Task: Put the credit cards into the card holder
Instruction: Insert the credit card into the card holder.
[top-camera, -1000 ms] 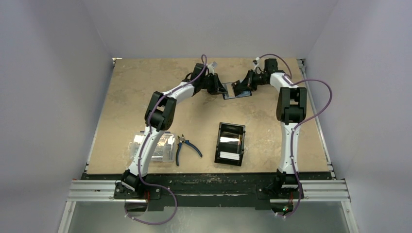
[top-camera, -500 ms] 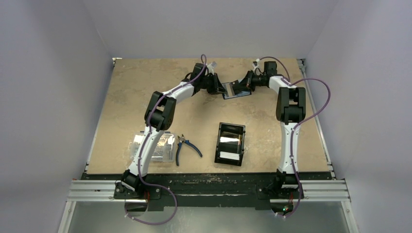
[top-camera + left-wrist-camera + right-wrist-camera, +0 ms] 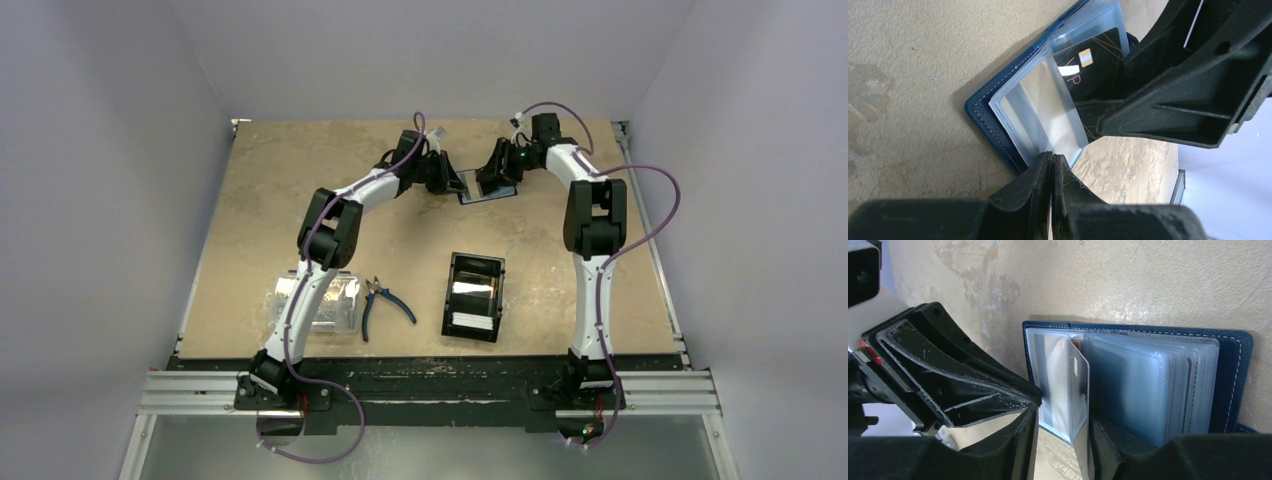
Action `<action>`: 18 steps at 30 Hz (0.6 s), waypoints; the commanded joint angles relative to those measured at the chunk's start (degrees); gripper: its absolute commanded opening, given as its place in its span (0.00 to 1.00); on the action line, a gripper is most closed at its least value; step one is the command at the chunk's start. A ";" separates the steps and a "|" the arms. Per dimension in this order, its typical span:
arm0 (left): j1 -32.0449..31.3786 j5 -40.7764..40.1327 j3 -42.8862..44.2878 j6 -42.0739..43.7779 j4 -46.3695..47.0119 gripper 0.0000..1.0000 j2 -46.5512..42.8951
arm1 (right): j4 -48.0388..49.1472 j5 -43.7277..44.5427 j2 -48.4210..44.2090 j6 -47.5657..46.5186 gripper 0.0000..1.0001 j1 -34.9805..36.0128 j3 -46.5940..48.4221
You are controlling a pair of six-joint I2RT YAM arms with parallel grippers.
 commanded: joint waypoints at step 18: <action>0.44 -4.16 -0.99 4.43 -8.80 0.06 4.07 | -8.00 11.37 -1.69 -6.12 0.49 1.19 5.06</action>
